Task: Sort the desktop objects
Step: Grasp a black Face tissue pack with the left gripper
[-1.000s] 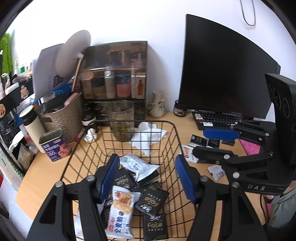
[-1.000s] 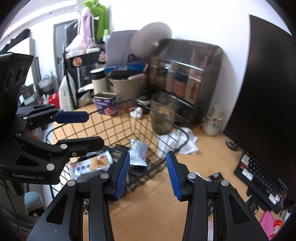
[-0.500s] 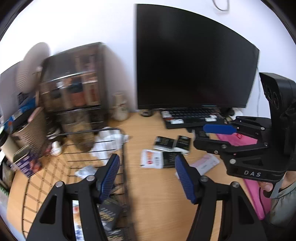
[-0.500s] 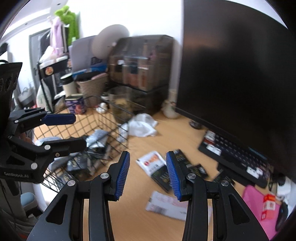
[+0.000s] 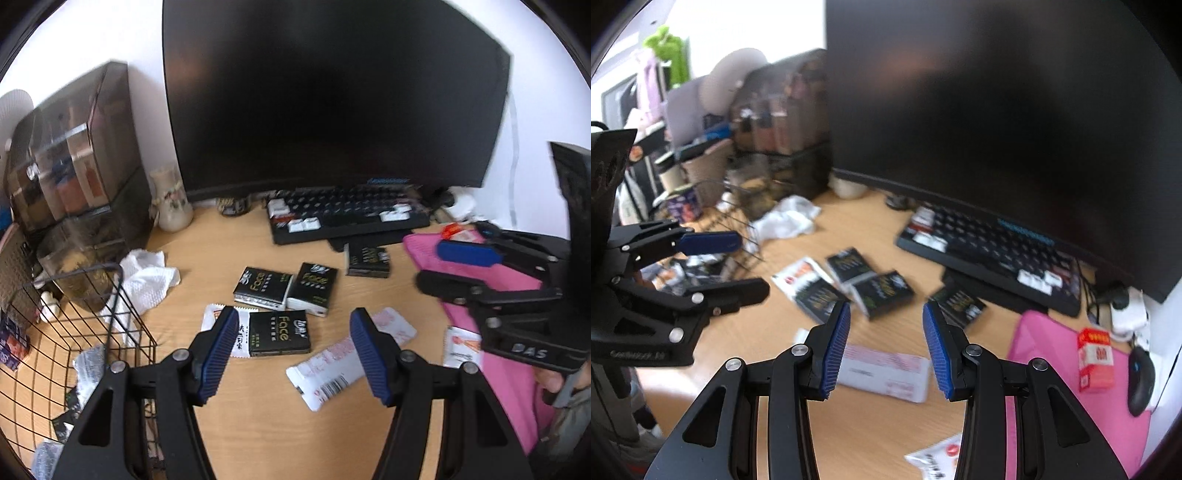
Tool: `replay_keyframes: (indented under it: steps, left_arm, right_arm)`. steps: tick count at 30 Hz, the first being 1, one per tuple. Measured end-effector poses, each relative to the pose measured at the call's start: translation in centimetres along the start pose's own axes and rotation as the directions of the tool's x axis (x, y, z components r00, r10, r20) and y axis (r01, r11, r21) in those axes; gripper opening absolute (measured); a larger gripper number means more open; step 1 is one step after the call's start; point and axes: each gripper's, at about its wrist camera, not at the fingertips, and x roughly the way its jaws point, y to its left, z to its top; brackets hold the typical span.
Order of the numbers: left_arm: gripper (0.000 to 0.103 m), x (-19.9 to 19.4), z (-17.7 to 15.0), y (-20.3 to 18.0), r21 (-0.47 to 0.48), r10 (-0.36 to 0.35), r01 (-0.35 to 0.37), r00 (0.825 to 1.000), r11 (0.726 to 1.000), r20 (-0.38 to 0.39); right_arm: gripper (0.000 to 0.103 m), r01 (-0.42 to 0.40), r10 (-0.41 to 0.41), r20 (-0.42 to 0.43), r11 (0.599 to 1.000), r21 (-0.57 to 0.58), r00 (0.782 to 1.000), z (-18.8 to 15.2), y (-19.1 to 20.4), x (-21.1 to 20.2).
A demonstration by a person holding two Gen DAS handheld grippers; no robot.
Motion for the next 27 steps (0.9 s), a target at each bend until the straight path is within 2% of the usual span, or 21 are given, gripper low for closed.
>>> replay_keyframes:
  steps: [8, 13, 21, 22, 25, 27]
  left_arm:
    - [0.068, 6.1, -0.3, 0.6, -0.016, 0.026, -0.027, 0.995, 0.999, -0.095]
    - [0.068, 9.3, -0.8, 0.9, 0.002, 0.056, -0.056, 0.988, 0.998, -0.147]
    - [0.07, 11.8, -1.4, 0.9, 0.029, 0.1, -0.097, 0.978, 0.995, -0.182]
    - [0.07, 12.1, -1.5, 1.1, 0.026, 0.096, -0.093, 0.976, 0.995, -0.195]
    - [0.071, 12.2, -1.5, 1.7, 0.007, 0.088, -0.089, 0.975, 0.996, -0.203]
    - [0.071, 12.2, -1.5, 2.1, -0.006, 0.082, -0.085, 0.975, 0.996, -0.205]
  right_arm:
    - [0.04, 0.031, -0.033, -0.077, 0.999, -0.026, 0.997, -0.6, -2.8, 4.3]
    - [0.041, -0.006, 0.007, -0.079, 1.0, 0.02, 0.997, -1.5, -4.2, 5.9]
    - [0.041, -0.008, 0.012, -0.095, 0.999, 0.049, 0.995, -2.1, -5.2, 7.1]
    - [0.041, -0.006, 0.011, -0.092, 0.998, 0.056, 0.996, -2.1, -5.4, 7.2]
    - [0.052, -0.004, 0.011, -0.094, 0.997, 0.074, 0.995, -2.2, -5.9, 7.7]
    - [0.052, -0.008, 0.018, -0.103, 0.995, 0.097, 0.995, -2.2, -6.5, 8.3]
